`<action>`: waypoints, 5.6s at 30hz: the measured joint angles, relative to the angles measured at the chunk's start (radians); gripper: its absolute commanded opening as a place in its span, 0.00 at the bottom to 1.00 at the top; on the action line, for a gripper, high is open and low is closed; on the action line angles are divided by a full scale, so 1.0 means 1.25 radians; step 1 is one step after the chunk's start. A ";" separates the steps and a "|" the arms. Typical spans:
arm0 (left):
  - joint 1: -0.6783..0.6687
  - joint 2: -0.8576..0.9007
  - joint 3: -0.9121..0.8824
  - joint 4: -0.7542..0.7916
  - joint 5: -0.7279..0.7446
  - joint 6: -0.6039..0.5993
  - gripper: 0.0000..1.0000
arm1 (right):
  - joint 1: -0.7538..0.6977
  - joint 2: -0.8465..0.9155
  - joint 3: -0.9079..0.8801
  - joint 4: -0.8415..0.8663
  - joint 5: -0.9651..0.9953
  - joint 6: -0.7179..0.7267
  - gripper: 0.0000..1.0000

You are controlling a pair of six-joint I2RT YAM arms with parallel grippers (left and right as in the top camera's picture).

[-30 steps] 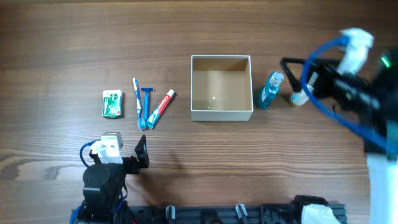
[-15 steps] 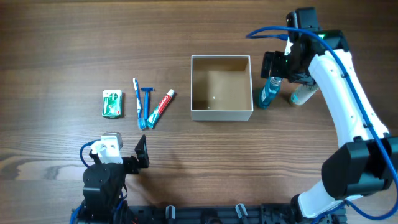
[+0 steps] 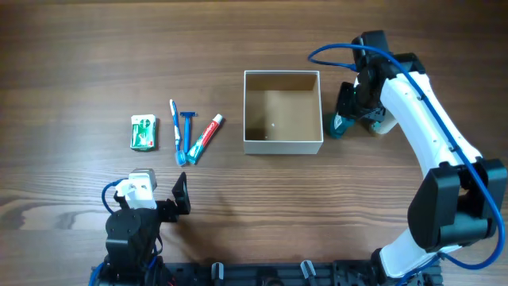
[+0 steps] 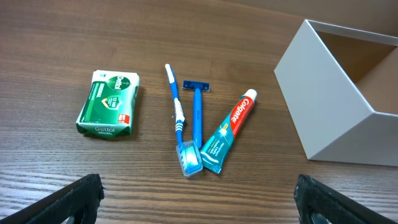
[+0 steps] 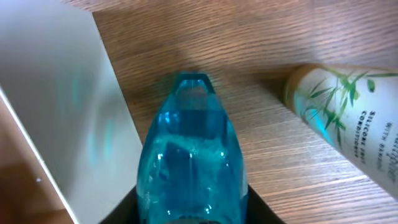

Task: Pack container
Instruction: 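Grasp the Listerine bottle with the right gripper and lift it, then lower the Listerine bottle into the white box and release, then grasp the white Pantene tube with the right gripper, place it in box, then reach the left gripper to the green Dettol soap and grasp it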

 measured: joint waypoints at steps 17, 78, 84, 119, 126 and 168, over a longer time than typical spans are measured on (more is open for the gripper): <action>0.000 0.000 0.000 0.000 0.000 0.000 1.00 | 0.251 -0.331 0.068 0.009 0.020 -0.066 0.11; 0.000 0.000 0.000 0.000 0.000 0.000 1.00 | 0.184 -0.493 0.066 -0.115 -0.003 -0.057 0.04; 0.000 0.000 0.000 0.000 0.000 0.000 1.00 | 0.190 -0.246 0.100 0.018 0.027 -0.057 0.04; 0.000 0.000 0.000 0.000 0.000 0.000 1.00 | 0.219 -0.251 0.055 -0.205 -0.042 -0.165 0.10; 0.000 0.000 0.000 0.000 0.000 0.000 1.00 | 0.219 -0.253 0.046 -0.239 -0.048 -0.150 0.39; 0.183 1.183 0.954 -0.365 0.057 0.027 1.00 | -0.188 -0.312 0.051 -0.108 -0.017 0.034 1.00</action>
